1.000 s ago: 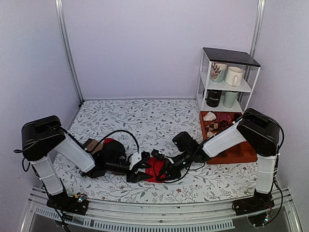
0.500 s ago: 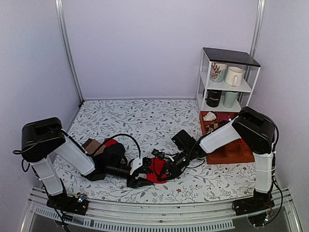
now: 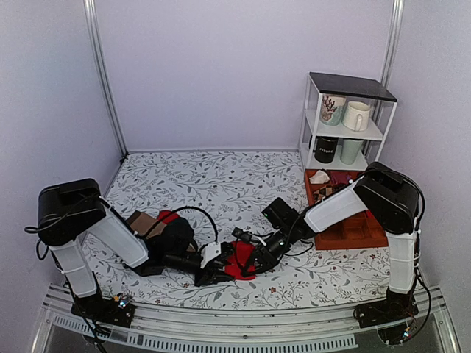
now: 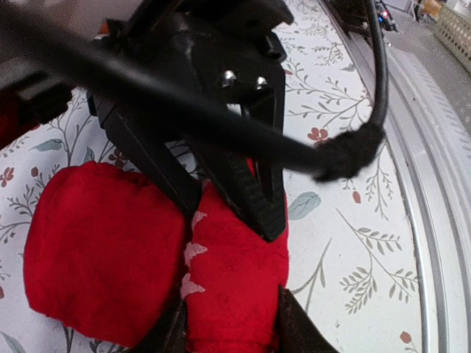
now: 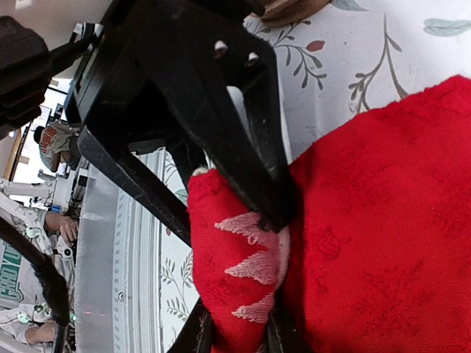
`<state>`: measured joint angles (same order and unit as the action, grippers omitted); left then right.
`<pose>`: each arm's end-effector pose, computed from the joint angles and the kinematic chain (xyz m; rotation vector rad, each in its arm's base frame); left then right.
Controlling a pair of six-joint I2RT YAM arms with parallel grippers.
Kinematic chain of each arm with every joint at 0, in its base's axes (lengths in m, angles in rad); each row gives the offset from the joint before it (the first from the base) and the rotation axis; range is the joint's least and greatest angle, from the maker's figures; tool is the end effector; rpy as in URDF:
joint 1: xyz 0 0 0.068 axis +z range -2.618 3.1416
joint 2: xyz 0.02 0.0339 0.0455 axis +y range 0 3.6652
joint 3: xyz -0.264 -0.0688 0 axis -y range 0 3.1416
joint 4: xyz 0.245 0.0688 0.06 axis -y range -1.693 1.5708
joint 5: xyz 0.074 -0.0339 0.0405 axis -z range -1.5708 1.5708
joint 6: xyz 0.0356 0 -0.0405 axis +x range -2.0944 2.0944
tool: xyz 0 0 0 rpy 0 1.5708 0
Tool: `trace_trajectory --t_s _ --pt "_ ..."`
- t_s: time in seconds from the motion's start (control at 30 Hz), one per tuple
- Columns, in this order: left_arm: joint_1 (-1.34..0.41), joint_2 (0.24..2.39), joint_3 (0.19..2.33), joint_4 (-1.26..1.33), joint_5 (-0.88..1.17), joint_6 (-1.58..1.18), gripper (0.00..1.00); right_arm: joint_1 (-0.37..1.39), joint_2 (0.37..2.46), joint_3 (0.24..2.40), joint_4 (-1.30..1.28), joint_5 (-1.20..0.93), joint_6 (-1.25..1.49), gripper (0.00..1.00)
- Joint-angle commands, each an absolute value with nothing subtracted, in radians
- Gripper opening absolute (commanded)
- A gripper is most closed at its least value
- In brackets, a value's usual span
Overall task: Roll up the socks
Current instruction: Roll a pair of socks at the center of the board.
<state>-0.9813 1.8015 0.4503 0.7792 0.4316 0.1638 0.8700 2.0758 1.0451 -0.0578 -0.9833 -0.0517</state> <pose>0.1442 -0.2424 0.0869 1.4236 1.7193 -0.9264 0.2151 0.3009 0.0822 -1.5029 2.2360 1.5736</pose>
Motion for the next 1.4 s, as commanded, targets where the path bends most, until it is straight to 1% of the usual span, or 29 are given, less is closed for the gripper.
trace_trajectory --t_s 0.0,0.17,0.33,0.37,0.4,0.43,0.47,0.6,0.73,0.8,0.9,1.03,1.07,1.17,1.37 --pt "-0.992 1.833 0.482 0.738 0.444 0.158 0.32 0.870 2.169 1.000 -0.274 -0.803 -0.034 0.20" --pt "-0.992 1.838 0.499 0.693 0.469 0.141 0.23 0.870 2.171 1.019 -0.281 -0.799 -0.026 0.20" --pt "-0.992 1.855 0.503 0.661 0.470 0.107 0.22 0.871 2.167 1.025 -0.265 -0.788 -0.008 0.21" --pt "-0.991 1.862 0.505 0.656 0.473 0.091 0.20 0.871 2.166 1.026 -0.260 -0.786 -0.007 0.23" --pt "-0.990 1.872 0.506 0.653 0.481 0.078 0.15 0.870 2.164 1.026 -0.253 -0.779 -0.006 0.25" --pt "-0.985 1.883 0.505 0.651 0.499 0.063 0.04 0.870 2.159 1.025 -0.246 -0.776 -0.006 0.27" --pt "-0.981 1.894 0.502 0.657 0.514 0.043 0.00 0.871 2.152 1.022 -0.240 -0.771 -0.006 0.29" --pt "-0.964 1.951 0.494 0.652 0.566 -0.067 0.00 0.872 2.090 1.020 -0.219 -0.736 -0.012 0.36" --pt "-0.962 2.025 0.483 0.614 0.599 -0.172 0.00 0.875 1.985 0.988 -0.141 -0.644 -0.040 0.42" --pt "-0.960 2.051 0.475 0.599 0.628 -0.219 0.00 0.876 1.903 0.947 -0.054 -0.552 -0.051 0.45" --pt "-0.959 2.080 0.448 0.598 0.648 -0.284 0.00 0.898 1.760 0.845 0.107 -0.446 -0.121 0.47" --pt "-0.947 2.099 0.415 0.603 0.665 -0.332 0.00 0.992 1.584 0.654 0.370 -0.331 -0.350 0.54" --pt "-0.947 2.100 0.408 0.603 0.666 -0.336 0.00 1.006 1.571 0.637 0.410 -0.321 -0.411 0.55" --pt "-0.945 2.100 0.398 0.604 0.668 -0.343 0.00 1.025 1.578 0.641 0.390 -0.316 -0.487 0.56" --pt "-0.945 2.113 0.407 0.597 0.677 -0.341 0.00 1.109 1.652 0.672 0.342 -0.249 -0.520 0.57"
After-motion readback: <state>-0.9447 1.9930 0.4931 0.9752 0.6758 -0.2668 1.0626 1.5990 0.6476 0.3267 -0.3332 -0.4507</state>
